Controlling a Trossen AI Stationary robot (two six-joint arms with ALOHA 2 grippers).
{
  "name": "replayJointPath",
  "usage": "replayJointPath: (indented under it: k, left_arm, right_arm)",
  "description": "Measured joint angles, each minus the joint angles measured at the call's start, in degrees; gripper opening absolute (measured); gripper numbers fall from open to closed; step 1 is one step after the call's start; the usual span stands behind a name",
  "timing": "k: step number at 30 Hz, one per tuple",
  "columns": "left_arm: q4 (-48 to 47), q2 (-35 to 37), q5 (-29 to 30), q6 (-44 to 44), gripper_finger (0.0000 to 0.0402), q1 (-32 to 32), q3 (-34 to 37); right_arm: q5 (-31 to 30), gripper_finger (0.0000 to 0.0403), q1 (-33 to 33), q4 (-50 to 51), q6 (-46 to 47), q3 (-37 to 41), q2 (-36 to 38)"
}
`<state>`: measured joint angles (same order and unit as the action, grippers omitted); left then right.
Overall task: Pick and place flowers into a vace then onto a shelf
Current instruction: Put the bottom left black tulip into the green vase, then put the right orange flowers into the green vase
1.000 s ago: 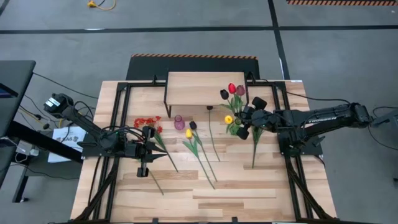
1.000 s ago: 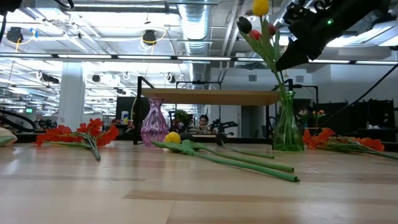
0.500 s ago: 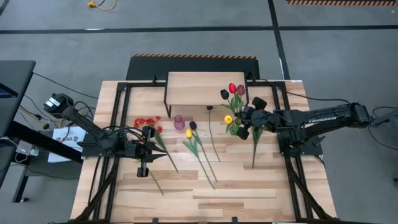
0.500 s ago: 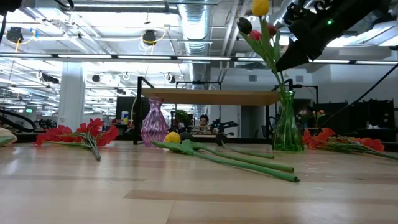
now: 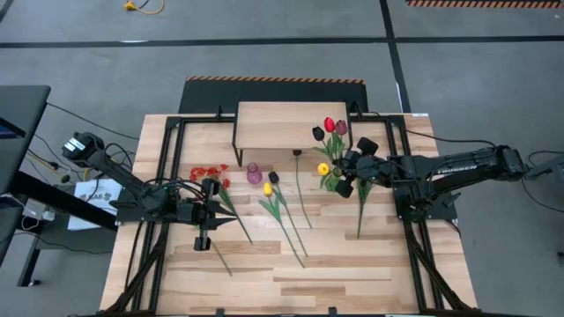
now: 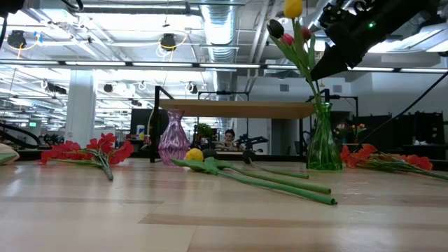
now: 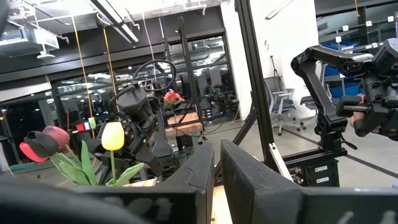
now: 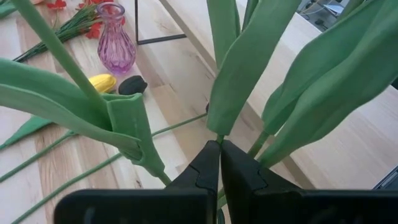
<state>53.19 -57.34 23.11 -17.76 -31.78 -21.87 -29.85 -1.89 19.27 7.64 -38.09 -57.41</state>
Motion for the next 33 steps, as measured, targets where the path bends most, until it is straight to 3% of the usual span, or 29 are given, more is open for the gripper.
replayJointPath:
  k: [12, 19, 33]
  left_arm:
    - [-0.02, 0.00, 0.00, 0.00, 0.0016, 0.01, 0.00]
    - [-0.19, 0.00, 0.00, 0.00, 0.0016, -0.01, 0.00]
    - [-0.39, 0.00, 0.13, 0.00, 0.0016, -0.01, 0.00]
  right_arm:
    - [2.78, 0.0100, 0.00, 1.11, 1.44, 0.00, 0.00]
    - [2.82, 0.0101, -1.50, 2.62, 1.55, -0.14, 0.79]
    - [2.81, 0.0100, -6.96, 19.28, 6.09, -7.71, 2.36]
